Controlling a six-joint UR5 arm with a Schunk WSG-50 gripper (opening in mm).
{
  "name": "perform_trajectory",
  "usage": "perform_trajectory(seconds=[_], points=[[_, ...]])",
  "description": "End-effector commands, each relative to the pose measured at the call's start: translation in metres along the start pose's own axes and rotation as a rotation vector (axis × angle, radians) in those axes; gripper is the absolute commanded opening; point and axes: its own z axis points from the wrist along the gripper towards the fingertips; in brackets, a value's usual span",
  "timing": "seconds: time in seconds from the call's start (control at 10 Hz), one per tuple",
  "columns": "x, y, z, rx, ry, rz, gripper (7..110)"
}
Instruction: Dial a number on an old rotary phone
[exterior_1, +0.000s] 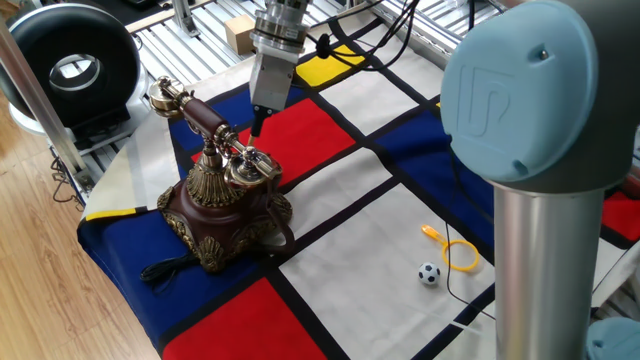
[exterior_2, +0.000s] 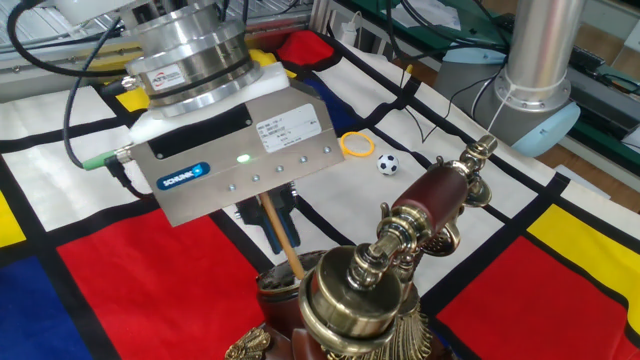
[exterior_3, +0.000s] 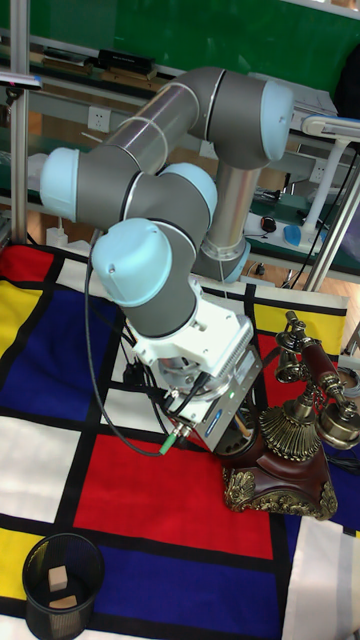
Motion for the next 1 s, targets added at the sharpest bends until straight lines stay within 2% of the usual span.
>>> perform_trajectory(seconds=[0.0, 0.3, 0.5, 0.6, 0.9], points=[[-0.002, -0.007, 0.0, -0.006, -0.022, 0.015, 7], [-0.006, -0.014, 0.009, -0.004, -0.031, 0.021, 7], [0.012, -0.016, -0.012, -0.034, -0.017, 0.016, 7], [0.017, -0.015, -0.018, -0.046, -0.014, 0.027, 7], [0.012, -0.016, -0.009, -0.041, -0.023, 0.043, 7]])
